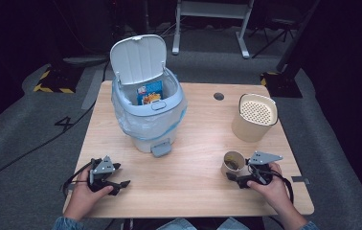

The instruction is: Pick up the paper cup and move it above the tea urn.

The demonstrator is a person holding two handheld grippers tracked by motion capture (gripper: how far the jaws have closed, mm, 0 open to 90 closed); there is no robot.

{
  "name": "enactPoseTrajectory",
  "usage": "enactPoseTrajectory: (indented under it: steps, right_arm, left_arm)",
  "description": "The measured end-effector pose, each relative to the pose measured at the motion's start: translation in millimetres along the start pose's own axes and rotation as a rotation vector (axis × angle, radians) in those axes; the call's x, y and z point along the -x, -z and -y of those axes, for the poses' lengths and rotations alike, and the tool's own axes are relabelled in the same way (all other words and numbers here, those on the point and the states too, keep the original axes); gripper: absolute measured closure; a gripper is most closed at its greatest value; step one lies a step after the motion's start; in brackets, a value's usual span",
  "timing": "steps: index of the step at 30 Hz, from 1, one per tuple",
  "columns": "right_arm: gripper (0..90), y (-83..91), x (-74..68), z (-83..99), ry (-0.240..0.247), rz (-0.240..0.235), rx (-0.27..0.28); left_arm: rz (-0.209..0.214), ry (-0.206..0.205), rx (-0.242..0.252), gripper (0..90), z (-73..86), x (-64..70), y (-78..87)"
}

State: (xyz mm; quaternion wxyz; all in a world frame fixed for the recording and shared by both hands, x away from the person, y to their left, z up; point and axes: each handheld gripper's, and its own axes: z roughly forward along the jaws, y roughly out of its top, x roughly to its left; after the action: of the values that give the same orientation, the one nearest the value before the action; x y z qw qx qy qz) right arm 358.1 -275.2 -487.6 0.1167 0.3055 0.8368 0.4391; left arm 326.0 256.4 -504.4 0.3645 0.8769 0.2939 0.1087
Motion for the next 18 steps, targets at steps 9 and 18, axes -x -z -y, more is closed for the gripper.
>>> enactPoseTrajectory:
  steps: [9, 18]
  right_arm:
    - [28.8, -7.7, 0.7, -3.0, 0.005, -0.010, 0.048]
    - [30.9, 7.8, 5.3, -10.5, 0.027, -0.039, 0.089]
  left_arm:
    - [0.000, 0.000, 0.000, 23.3, 0.0, 0.0, 0.0]
    - [0.002, -0.001, 0.001, 23.3, -0.1, -0.4, -0.2]
